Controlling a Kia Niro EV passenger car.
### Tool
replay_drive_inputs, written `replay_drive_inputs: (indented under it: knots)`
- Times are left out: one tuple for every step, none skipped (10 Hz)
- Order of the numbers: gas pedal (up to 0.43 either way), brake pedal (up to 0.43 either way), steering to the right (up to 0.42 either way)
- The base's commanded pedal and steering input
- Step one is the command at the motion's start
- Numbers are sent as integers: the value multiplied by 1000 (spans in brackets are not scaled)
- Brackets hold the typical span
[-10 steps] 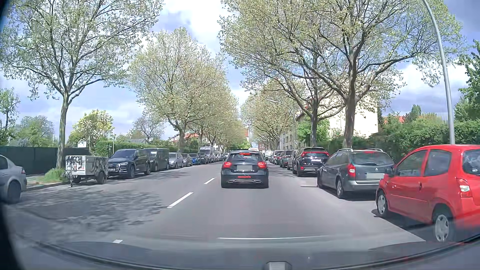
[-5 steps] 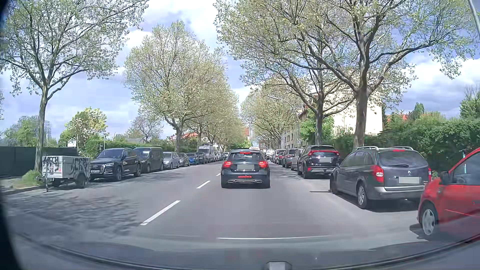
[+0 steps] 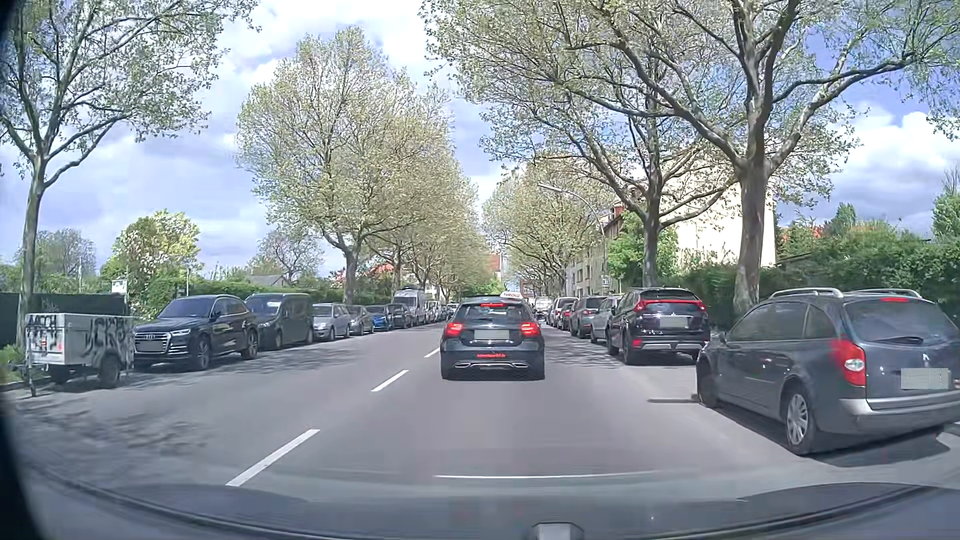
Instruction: Follow the waypoints while adhering to traffic rules and regulations
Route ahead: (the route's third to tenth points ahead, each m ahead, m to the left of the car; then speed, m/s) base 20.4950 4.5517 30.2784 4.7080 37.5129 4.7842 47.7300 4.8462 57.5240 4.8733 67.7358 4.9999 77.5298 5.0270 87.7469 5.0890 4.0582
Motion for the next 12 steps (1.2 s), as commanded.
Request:
replay_drive_inputs:
  knots:
    - [0, 24, -6]
    - [0, 24, -6]
    - [0, 30, -6]
    - [0, 55, -6]
    - [0, 85, -5]
    - [0, 116, -4]
    - [0, 140, -3]
    - [0, 159, -3]
    - [0, 165, -3]
    - [0, 165, -2]
    - [0, 165, -2]
    - [0, 159, -2]
